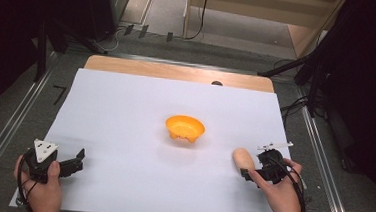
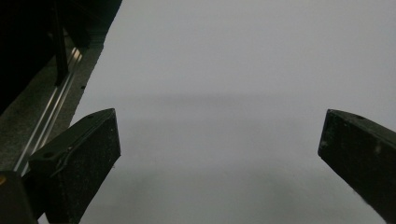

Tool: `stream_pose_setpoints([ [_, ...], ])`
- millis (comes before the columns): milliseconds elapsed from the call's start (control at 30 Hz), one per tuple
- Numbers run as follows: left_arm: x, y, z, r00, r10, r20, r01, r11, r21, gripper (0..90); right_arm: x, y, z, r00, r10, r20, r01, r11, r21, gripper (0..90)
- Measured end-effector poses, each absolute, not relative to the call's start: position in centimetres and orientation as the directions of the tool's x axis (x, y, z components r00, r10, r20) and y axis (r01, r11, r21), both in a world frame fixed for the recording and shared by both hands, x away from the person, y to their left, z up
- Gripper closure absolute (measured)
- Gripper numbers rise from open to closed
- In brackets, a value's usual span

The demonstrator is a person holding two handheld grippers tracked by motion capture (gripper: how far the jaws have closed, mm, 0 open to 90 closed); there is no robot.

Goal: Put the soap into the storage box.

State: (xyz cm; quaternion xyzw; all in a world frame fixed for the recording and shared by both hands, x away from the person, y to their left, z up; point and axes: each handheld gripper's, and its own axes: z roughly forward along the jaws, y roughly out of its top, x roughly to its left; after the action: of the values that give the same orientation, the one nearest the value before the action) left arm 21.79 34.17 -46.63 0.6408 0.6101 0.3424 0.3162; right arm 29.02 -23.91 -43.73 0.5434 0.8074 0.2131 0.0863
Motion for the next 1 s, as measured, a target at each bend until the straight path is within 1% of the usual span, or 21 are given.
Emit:
stream_pose_setpoints([
  [267, 21.8, 34.2, -46.6, 0.022, 0.998, 0.052, 0.567, -0.056, 0.822, 0.0, 30.2, -22.6, -43.9, -0.392, 0.916, 0.083, 0.855, 0.329, 0.401, 14.2],
  [333, 21.8, 34.2, -46.6, 0.023, 0.998, 0.052, 0.567, -0.056, 0.822, 0.0, 30.7, -22.2, -44.1, -0.372, 0.923, 0.1, 0.869, 0.309, 0.387, 15.6],
  [400, 21.8, 34.2, -46.6, 0.022, 0.998, 0.051, 0.567, -0.054, 0.822, 0.0, 30.8, -22.1, -44.2, -0.368, 0.924, 0.099, 0.873, 0.307, 0.378, 15.5],
  [433, 21.8, 34.2, -46.6, 0.022, 0.999, 0.049, 0.566, -0.053, 0.822, 0.0, 31.2, -21.8, -44.4, -0.35, 0.933, 0.085, 0.881, 0.297, 0.369, 16.6],
  [533, 21.8, 34.2, -46.6, 0.023, 0.999, 0.049, 0.567, -0.053, 0.822, 0.0, 31.4, -21.5, -44.6, -0.352, 0.932, 0.081, 0.881, 0.301, 0.364, 17.2],
  [667, 21.8, 34.2, -46.6, 0.024, 0.998, 0.05, 0.568, -0.055, 0.821, 0.0, 31.7, -20.9, -44.9, -0.343, 0.936, 0.075, 0.888, 0.297, 0.351, 19.9],
  [700, 21.8, 34.2, -46.6, 0.024, 0.998, 0.05, 0.568, -0.055, 0.821, 0.0, 31.9, -20.8, -45.1, -0.337, 0.939, 0.062, 0.891, 0.297, 0.342, 22.5],
  [800, 21.8, 34.2, -46.6, 0.023, 0.998, 0.049, 0.567, -0.054, 0.822, 0.0, 32.0, -20.6, -45.3, -0.334, 0.941, 0.052, 0.895, 0.3, 0.332, 23.6],
  [867, 21.8, 34.2, -46.6, 0.024, 0.998, 0.051, 0.567, -0.056, 0.821, 0.0, 32.0, -20.5, -45.5, -0.344, 0.939, 0.031, 0.893, 0.316, 0.322, 26.2],
  [933, 21.8, 34.2, -46.6, 0.024, 0.998, 0.051, 0.567, -0.055, 0.822, 0.0, 32.1, -20.5, -45.6, -0.351, 0.936, 0.031, 0.89, 0.323, 0.323, 26.7],
  [1000, 21.8, 34.2, -46.6, 0.024, 0.998, 0.051, 0.568, -0.056, 0.821, 0.0, 32.1, -20.6, -45.5, -0.344, 0.938, 0.033, 0.895, 0.317, 0.315, 29.2],
])
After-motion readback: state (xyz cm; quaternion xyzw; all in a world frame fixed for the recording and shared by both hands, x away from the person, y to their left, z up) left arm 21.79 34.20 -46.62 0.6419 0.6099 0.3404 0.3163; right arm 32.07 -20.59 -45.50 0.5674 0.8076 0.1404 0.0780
